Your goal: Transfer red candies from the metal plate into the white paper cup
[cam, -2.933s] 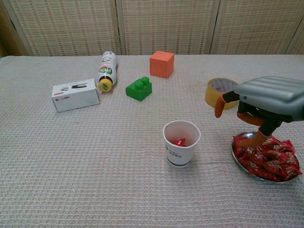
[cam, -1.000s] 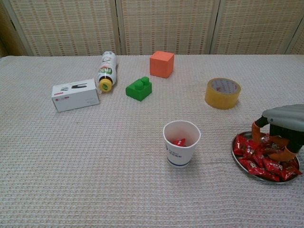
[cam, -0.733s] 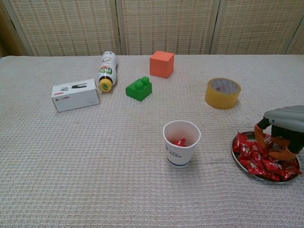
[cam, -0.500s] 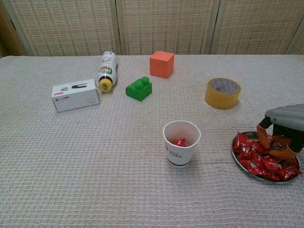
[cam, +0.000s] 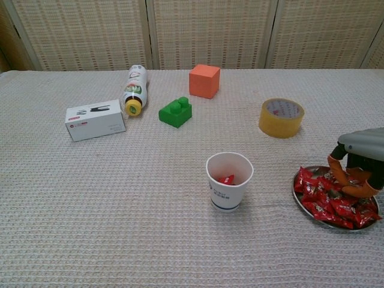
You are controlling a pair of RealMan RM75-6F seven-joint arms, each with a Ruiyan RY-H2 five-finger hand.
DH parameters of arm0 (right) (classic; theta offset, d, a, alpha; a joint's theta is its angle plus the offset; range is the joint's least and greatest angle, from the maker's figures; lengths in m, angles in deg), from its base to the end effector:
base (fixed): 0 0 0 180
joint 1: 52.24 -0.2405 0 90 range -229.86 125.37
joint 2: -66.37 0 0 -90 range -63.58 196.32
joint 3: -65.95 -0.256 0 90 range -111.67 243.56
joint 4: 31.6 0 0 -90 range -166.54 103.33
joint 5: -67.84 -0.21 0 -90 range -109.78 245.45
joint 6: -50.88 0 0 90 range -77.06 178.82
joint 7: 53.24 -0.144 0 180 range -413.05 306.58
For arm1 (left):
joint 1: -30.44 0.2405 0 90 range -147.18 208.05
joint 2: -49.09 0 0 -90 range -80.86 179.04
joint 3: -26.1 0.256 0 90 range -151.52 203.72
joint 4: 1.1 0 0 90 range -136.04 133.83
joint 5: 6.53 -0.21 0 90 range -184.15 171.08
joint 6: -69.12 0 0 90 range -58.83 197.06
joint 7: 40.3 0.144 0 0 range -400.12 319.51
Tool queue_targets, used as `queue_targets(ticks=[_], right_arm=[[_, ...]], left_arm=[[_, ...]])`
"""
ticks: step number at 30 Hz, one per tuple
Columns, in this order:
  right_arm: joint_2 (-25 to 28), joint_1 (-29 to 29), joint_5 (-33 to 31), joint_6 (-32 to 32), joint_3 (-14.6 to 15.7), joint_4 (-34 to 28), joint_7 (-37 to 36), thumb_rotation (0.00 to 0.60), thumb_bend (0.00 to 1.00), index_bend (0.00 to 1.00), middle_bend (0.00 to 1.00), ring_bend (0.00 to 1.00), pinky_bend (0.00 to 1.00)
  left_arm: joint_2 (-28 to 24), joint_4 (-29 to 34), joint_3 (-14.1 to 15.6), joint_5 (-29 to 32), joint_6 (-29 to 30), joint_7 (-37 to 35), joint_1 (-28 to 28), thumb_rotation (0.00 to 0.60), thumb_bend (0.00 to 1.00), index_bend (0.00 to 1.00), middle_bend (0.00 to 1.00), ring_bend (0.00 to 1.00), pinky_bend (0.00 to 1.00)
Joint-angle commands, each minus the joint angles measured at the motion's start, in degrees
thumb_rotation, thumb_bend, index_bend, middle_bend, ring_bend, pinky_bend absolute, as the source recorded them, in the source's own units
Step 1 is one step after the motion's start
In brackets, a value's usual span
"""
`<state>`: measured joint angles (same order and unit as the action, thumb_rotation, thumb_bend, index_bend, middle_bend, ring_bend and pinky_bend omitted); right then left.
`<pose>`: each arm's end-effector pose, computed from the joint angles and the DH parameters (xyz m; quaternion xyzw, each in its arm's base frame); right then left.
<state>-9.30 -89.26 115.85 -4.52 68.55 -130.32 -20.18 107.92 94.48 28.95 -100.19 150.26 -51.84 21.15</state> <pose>-0.2398 -0.2740 0.0177 0.7619 -0.4339 0.1670 0.4509 -0.2895 0.1795 0.1539 -0.6431 -0.4364 -0.4162 0.4720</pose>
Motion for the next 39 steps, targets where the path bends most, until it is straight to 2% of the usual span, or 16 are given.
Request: queue_targets(ticks=[1, 8, 18, 22, 26, 28, 32, 39], right_arm=[[0.6, 0.3, 1.4, 0.5, 0.1, -0.3, -1.3, 0.6, 0.32, 0.51, 0.88, 0.78, 1.0], [1.2, 0.6, 2.6, 1.0, 0.3, -0.5, -2.4, 0.6, 0.32, 0.45, 0.88, 0.78, 1.0], [0.5, 0.1, 1.1, 2.2, 0.4, 0.7, -1.7, 0.6, 0.32, 0.38, 0.88, 0.78, 1.0], [0.1, -0.1, 0.5, 2.2, 0.6, 0.9, -1.0, 0.6, 0.32, 0.5, 0.88, 0.78, 1.0], [-0.6, 0.1, 0.0, 1.0, 0.5, 1.1, -0.3, 0.6, 0.32, 0.68, 0.88, 0.78, 1.0], [-0.6, 0.1, 0.0, 0.9, 0.5, 1.1, -0.3, 0.6, 0.32, 0.72, 0.88, 0.78, 1.0], [-0.3, 0.3, 0.2, 0.1, 0.2, 0.3, -0.3, 0.6, 0.32, 0.77, 0.88, 0.78, 1.0], [2.6, 1.1, 4.7, -2.7, -1.4, -5.2, -2.9, 0.6, 0.32, 0.77, 0.88, 0.78, 1.0]], left_arm=[[0.0, 0.0, 0.0, 0.0, 0.0, 0.0, 0.0, 0.6, 0.43, 0.3, 0.48, 0.4, 0.41], [0.0, 0.0, 0.0, -0.1, -0.1, 0.0, 0.0, 0.6, 0.43, 0.3, 0.48, 0.4, 0.41], [0.0, 0.0, 0.0, 0.0, -0.1, 0.0, -0.1, 0.6, 0.43, 0.3, 0.48, 0.4, 0.41], [0.0, 0.0, 0.0, 0.1, -0.1, -0.1, 0.0, 0.6, 0.43, 0.3, 0.48, 0.4, 0.41], [0.0, 0.0, 0.0, 0.0, 0.0, -0.2, 0.0, 0.6, 0.43, 0.3, 0.48, 0.4, 0.41], [0.0, 0.0, 0.0, 0.0, 0.0, -0.2, 0.0, 0.6, 0.43, 0.3, 0.48, 0.4, 0.41], [-0.1, 0.0, 0.0, 0.0, 0.0, -0.2, 0.0, 0.6, 0.43, 0.3, 0.48, 0.4, 0.41], [-0.1, 0.0, 0.0, 0.0, 0.0, -0.2, 0.0, 0.6, 0.43, 0.3, 0.48, 0.4, 0.41]])
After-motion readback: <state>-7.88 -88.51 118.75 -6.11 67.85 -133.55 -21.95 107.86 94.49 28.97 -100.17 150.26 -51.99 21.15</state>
